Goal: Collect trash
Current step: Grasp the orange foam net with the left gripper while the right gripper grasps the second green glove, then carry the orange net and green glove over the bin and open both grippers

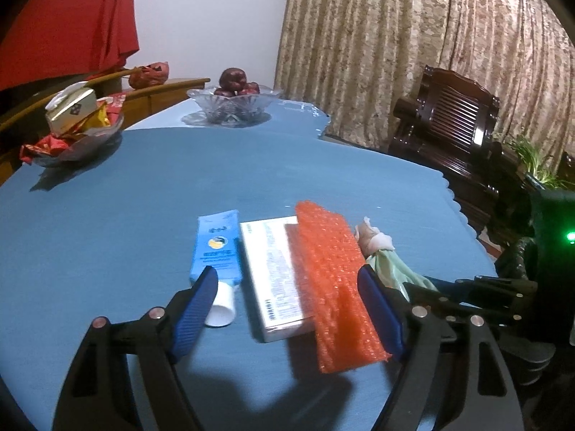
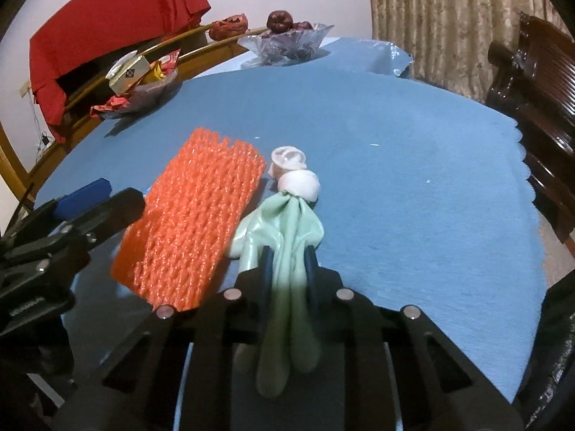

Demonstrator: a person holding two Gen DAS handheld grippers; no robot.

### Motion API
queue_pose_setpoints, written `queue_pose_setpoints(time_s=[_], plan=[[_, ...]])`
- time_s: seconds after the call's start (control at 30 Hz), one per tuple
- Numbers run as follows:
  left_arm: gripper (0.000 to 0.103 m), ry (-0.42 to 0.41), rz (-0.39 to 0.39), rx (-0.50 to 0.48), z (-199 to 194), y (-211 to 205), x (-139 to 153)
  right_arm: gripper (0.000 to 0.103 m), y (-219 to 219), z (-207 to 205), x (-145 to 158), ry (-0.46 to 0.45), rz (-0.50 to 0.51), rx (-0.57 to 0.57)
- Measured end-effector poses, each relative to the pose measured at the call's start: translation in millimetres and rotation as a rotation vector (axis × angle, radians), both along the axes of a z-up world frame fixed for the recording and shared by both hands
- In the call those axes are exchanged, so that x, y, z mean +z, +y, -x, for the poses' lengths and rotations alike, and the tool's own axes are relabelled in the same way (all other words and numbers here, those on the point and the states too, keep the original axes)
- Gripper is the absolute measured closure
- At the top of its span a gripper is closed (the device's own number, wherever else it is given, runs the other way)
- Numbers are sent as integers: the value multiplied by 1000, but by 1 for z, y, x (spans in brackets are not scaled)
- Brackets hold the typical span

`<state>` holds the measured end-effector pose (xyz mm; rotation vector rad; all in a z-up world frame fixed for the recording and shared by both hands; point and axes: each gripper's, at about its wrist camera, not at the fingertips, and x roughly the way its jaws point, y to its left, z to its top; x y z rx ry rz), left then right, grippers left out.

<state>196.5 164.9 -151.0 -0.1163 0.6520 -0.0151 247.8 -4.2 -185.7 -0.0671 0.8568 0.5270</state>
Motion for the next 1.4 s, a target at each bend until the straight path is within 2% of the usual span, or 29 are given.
queue_pose_setpoints(time_s=[0.27,0.43,0.57,0.67,0.87,1.4], plan=[[34,38,-11,-37,-14,-20,-10,87,-27,2,4,-15,-17,-69],[52,61,-46,-69,-21,-37,-15,87,-39,2,7,-22,-31,-94],[79,61,-54,-81,-22,-45,-14,87,-47,3,9,-26,-42,-105],[90,65,-37,-87,-23,-47,-15,87,-47,4,12,-32,-48,-113],[93,59,-32,-76,-22,-46,-13,87,-51,8,18,-47,-61,-124],[93,-3,-25,-79,1,-59,30,87,-67,37,51,-100,-100,-141]])
